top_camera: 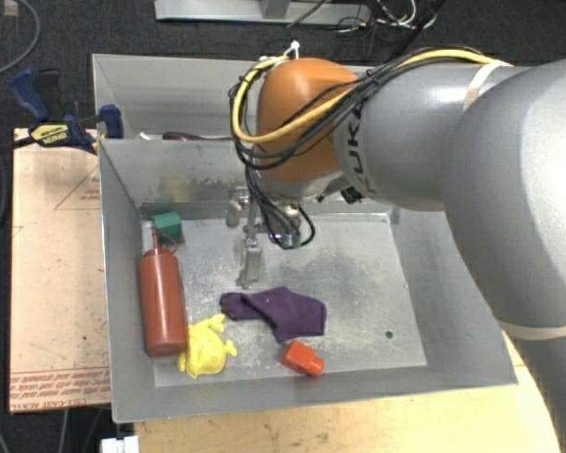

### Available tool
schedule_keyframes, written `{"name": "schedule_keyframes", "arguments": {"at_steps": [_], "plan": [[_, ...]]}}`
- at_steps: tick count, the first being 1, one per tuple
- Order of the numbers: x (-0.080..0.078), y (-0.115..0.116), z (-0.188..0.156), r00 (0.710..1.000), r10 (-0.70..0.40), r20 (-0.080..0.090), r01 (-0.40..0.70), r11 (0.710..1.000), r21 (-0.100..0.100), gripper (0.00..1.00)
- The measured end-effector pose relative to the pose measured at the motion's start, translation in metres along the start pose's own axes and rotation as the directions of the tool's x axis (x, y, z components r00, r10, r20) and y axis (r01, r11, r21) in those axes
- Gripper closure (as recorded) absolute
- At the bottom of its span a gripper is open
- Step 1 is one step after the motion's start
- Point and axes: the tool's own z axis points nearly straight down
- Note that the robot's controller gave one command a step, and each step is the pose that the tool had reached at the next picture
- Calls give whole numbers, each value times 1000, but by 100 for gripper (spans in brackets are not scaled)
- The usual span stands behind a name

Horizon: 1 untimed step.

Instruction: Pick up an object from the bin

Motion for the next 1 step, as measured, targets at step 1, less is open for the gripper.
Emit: {"name": "schedule_keyframes", "arguments": {"at_steps": [1], "plan": [[-2,0,-5,1000,2,7,-2,1000,-1,0]]}}
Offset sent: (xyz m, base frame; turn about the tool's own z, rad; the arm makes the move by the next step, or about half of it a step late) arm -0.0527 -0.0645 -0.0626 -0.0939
